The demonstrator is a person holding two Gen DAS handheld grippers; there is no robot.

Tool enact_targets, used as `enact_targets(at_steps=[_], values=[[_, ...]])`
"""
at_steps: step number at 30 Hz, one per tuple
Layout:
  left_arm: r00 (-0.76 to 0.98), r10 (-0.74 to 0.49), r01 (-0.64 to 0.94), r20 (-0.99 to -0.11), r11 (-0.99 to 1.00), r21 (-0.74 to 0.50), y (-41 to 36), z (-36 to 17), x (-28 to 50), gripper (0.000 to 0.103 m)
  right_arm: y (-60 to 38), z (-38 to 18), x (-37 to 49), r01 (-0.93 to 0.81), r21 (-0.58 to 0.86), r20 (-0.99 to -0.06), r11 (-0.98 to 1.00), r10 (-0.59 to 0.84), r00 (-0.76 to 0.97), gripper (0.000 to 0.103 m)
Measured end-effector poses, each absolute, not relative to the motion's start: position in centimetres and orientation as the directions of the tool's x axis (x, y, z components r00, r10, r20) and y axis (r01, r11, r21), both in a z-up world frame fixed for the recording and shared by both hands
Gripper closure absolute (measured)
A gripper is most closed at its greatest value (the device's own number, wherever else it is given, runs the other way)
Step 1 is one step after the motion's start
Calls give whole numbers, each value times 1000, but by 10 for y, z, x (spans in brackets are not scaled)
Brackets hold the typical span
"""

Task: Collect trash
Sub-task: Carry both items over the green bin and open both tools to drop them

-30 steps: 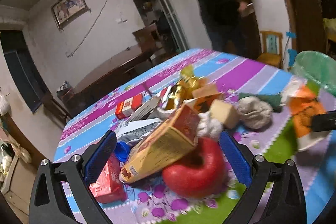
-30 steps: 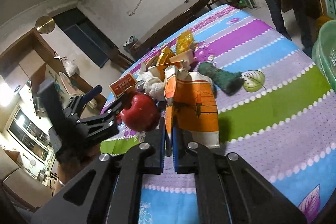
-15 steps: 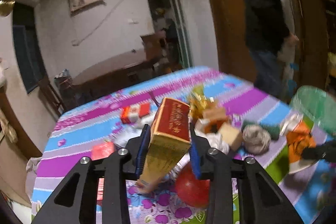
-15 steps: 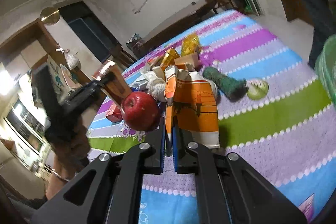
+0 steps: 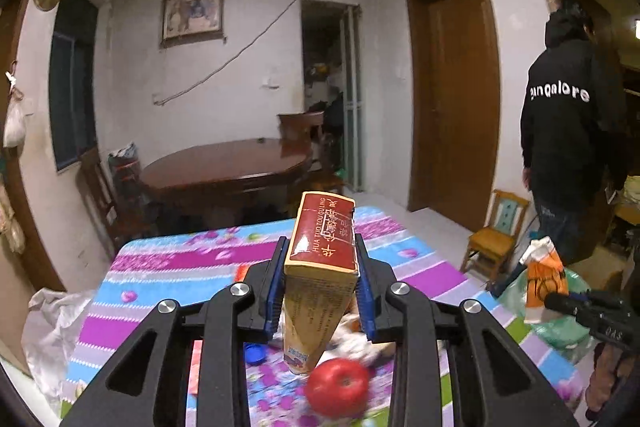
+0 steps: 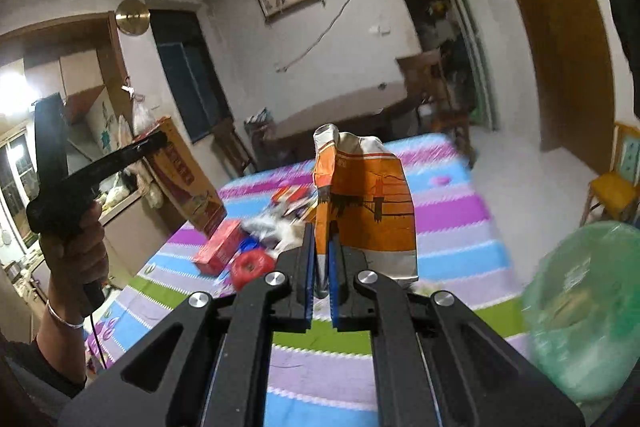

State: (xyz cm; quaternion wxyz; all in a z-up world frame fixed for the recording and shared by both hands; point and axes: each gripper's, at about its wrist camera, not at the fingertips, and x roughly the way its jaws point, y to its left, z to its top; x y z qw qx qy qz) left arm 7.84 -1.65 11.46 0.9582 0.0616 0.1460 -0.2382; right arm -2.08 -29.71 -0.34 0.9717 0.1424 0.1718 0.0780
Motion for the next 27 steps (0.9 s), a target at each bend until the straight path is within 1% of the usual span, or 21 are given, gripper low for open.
enact_targets(at_steps=[4,7,12,14,18,22,27], values=[[798,-530,559,-286,829,24,-58,133,64,71,-328,19,-47,-37,247,-292,968,111,950,98],[748,-603,633,-278,774,21,-101,142,54,71,-352,31,-65,37,196,-299,980,24,954,98],[626,-727,760,-282,650,11,-184,148,36,71,-398,41,-89,171,140,-347,975,-113,931,98],[575,-765,800,-290,600,1,-223,146,30,71,-422,41,-98,227,133,-382,965,-161,910,98],[486,-820,855,-304,518,-30,-299,136,24,71,-446,39,-105,291,119,-440,949,-212,873,98],[377,-862,888,-338,440,-132,-357,114,38,71,-464,31,-107,333,145,-486,932,-226,844,98],[323,-866,900,-382,406,-158,-416,79,52,71,-480,16,-113,367,164,-521,916,-236,821,98]])
